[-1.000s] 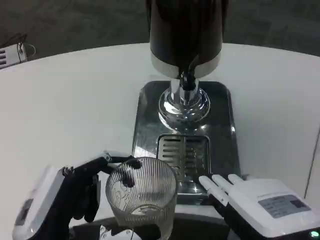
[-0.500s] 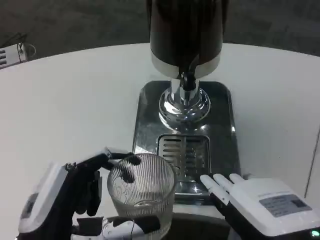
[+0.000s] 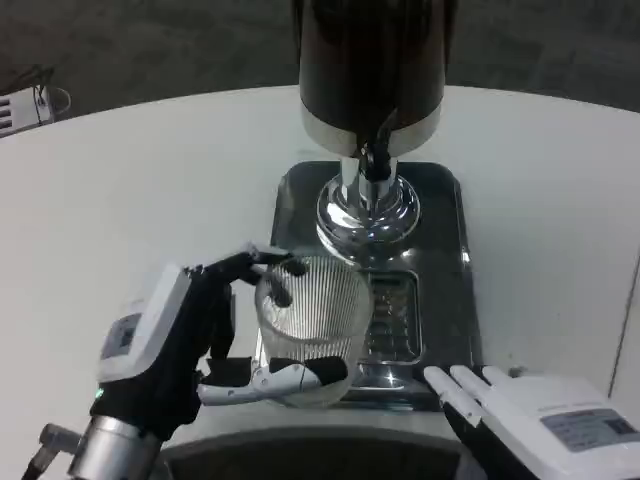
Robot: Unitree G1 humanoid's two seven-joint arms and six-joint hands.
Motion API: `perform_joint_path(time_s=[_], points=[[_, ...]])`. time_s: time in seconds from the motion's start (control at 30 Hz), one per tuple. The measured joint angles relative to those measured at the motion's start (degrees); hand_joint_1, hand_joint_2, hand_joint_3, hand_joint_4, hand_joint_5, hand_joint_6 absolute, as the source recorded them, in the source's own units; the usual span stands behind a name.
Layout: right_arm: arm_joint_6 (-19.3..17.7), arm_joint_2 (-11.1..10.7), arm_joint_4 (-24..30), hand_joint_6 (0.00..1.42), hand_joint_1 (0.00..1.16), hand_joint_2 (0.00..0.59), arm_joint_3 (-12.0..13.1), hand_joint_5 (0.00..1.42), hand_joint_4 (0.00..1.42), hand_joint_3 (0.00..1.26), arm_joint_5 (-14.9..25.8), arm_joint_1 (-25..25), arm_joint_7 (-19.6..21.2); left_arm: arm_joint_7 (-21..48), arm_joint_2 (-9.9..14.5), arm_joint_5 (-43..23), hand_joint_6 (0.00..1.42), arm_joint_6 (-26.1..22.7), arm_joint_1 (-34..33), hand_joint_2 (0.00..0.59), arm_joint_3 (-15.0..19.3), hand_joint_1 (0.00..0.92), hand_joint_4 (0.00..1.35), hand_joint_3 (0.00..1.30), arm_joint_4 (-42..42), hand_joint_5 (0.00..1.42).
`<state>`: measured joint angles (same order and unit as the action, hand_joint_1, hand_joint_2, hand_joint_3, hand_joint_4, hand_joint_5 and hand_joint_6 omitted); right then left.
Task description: Grasp the cup under the faucet to collect the drink, then remove the cup.
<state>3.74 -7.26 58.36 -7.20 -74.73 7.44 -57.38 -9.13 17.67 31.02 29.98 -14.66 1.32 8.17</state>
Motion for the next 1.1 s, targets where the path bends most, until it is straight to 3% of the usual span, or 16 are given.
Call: perform_joint_path(time_s=[0.33, 0.7, 0.93, 1.1], points=[[0.14, -0.06, 0.66, 0.0, 0.53, 0.442, 2.5, 0.0, 0.0, 0.0, 3.24, 1.57, 0.02, -6.96, 0.14, 5.49, 1.42, -2.57, -11.44, 0.0, -4.39, 0.612, 1.2, 1.04, 13.53, 1.31], [-1.64, 0.07, 0.74, 0.0, 0.54, 0.444, 5.46, 0.0, 0.0, 0.0, 5.83, 2.7, 0.78, -13.17, -0.15, 6.26, 1.42, -4.58, -20.18, 0.0, -9.18, 0.612, 1.18, 1.02, 24.13, 1.3], [-2.52, 0.34, 0.74, 0.0, 0.54, 0.444, 7.39, 0.0, 0.0, 0.0, 6.8, 3.88, 0.94, -14.98, -0.89, 7.02, 1.4, -5.2, -24.3, 0.0, -11.94, 0.599, 1.01, 0.89, 28.25, 1.18], [-2.67, 0.53, 0.74, 0.0, 0.54, 0.444, 8.26, 0.0, 0.0, 0.0, 7.59, 4.08, 0.94, -14.95, -1.22, 6.91, 1.35, -6.03, -25.85, 0.0, -13.63, 0.538, 0.8, 0.71, 29.51, 1.04]])
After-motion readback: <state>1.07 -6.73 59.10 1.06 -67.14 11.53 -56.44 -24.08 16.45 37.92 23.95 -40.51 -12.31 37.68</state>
